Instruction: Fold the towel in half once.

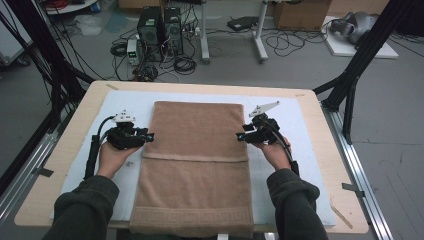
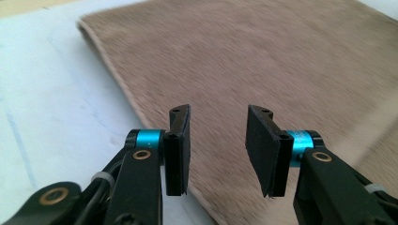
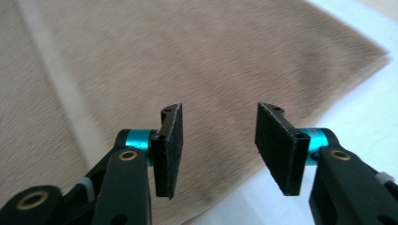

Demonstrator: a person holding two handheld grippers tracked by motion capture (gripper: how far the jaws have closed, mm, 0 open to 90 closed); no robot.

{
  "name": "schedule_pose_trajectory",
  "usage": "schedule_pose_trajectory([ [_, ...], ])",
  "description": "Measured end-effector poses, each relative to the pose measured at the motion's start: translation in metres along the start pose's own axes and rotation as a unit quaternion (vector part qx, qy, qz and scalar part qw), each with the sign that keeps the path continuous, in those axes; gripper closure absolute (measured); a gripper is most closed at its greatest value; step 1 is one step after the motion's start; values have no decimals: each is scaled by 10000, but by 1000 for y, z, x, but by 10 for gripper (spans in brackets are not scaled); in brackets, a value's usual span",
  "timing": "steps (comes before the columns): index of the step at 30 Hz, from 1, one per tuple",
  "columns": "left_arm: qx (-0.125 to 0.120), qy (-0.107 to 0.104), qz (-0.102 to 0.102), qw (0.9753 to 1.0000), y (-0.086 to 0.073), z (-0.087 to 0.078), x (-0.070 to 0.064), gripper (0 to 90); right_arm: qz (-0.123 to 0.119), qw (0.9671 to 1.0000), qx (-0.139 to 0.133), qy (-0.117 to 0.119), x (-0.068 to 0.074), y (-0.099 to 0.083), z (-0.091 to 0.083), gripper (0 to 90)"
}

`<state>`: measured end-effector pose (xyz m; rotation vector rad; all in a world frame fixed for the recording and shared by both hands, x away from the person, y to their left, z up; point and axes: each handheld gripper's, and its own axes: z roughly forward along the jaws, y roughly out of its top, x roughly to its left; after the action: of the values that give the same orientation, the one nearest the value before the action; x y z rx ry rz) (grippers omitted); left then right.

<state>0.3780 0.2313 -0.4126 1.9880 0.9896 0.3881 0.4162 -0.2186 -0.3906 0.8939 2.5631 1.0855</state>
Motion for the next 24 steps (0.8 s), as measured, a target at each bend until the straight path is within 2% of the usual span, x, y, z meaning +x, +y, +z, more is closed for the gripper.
schedule_pose_trajectory([
  [2,63,-76,121,9999,-6,-2,-4,596,-74,9999,-19,88,6,-6,1,540],
  [4,40,-123,130,9998,-12,-4,-7,587,-149,9997,35,171,13,-12,2,545],
  [9,44,-173,55,9998,-29,-6,-9,578,-105,9996,-50,275,21,-31,1,560],
  [12,122,-192,169,9996,-34,-7,-12,575,-122,9994,-18,321,26,-42,2,566],
  [15,154,-229,179,9995,-38,-7,-15,575,-126,9994,0,326,30,-50,3,568],
  [19,291,-161,195,9993,-42,0,-15,605,-213,9990,178,340,32,-51,9,606],
  [21,271,-78,252,9993,-42,1,-17,638,-299,9986,289,312,34,-51,13,639],
  [24,269,28,342,9990,-42,2,-19,703,-316,9986,270,339,34,-50,15,710],
])
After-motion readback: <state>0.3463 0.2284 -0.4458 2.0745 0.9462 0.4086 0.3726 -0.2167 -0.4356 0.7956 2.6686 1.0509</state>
